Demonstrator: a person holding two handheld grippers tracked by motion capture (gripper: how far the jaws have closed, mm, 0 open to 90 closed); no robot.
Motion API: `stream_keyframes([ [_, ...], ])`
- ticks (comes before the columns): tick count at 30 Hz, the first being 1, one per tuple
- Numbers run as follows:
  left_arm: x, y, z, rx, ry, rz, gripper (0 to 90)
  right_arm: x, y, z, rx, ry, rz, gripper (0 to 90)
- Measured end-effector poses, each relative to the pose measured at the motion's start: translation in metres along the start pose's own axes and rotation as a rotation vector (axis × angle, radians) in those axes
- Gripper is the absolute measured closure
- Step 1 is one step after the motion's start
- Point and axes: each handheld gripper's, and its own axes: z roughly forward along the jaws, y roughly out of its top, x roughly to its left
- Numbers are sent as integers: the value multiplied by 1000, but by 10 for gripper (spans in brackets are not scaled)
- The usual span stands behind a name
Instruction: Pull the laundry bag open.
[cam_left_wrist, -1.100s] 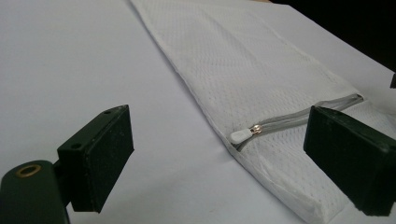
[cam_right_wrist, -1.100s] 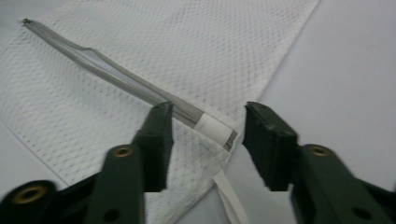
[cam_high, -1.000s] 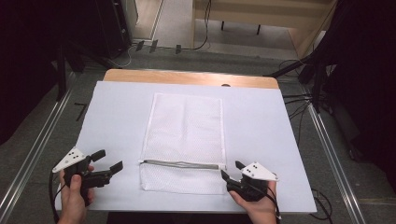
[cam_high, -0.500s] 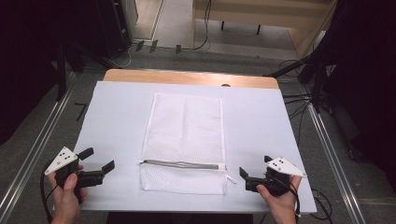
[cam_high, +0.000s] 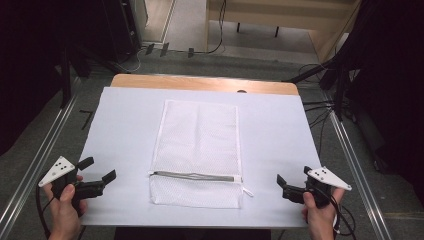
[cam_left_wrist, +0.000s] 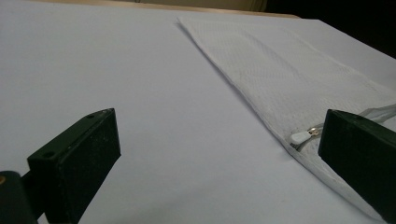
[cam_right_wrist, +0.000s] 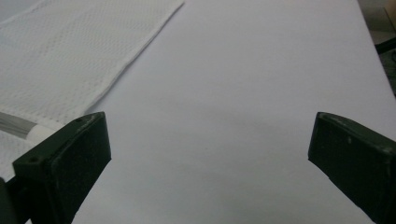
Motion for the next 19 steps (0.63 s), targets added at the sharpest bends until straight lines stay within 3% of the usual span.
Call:
stream_keyframes([
  [10, 4, 0, -2, -15, -1, -1, 0, -25, -5, -6, -20, -48, 45, 0],
  [19, 3, -1, 0, -7, -4, 5, 0, -22, -5, -5, -16, -53, 30, 0],
])
